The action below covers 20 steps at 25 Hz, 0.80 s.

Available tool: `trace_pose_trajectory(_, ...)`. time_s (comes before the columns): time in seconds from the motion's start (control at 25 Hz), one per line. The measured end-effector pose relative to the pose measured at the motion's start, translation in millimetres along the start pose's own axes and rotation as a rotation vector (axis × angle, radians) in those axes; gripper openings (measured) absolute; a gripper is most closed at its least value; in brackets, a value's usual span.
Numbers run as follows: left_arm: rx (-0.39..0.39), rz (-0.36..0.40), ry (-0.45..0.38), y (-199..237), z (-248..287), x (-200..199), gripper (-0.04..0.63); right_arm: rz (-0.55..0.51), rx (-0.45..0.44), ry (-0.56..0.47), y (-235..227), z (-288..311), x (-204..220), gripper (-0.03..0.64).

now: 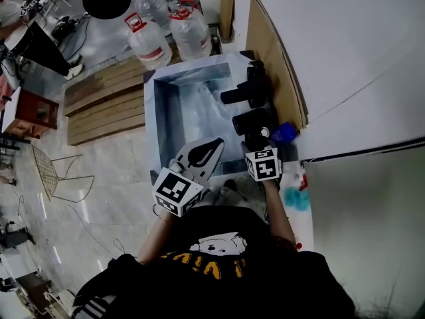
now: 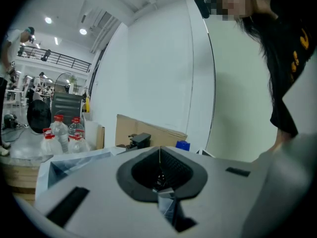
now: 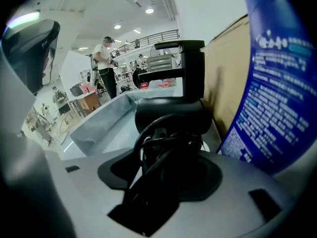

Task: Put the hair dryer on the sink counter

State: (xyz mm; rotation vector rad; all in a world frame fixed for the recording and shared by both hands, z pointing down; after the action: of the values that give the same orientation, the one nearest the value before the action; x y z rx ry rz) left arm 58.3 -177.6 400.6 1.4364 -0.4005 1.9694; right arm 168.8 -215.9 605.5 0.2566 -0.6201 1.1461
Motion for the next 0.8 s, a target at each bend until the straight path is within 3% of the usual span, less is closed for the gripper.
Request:
trace_pose_trajectory(0.24, 0.001, -0.008, 0.006, 3.0, 0.3, 3.0, 0.009, -0.038, 0.046, 0.007, -3.3, 4.5, -8.6, 0.227)
trace_pose_trajectory(0.52, 0.002, -0.008, 0.009, 5.0, -3.6, 3.8, 0.009, -0.003, 0.159, -0.025, -16.2, -2.1, -17.3, 0.216)
trace_pose_trajectory(0.8, 0.013, -0.009, 0.01, 5.7, -7.1, 4.8, 0.009, 0.003, 0.173, -0.005, -15.5, -0.8, -16.9, 0.219)
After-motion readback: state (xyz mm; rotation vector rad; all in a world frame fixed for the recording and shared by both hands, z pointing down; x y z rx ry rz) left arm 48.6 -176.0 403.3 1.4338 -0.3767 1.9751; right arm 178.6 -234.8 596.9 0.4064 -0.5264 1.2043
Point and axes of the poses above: the fingertips, and each gripper's own axes: z forward along the fingers, y to its left, x out of its underside, the point moved 2 cm from there along -z, backward along the fingers, and after that the axes turned 7 degrees about y, right-handed, at the moved point
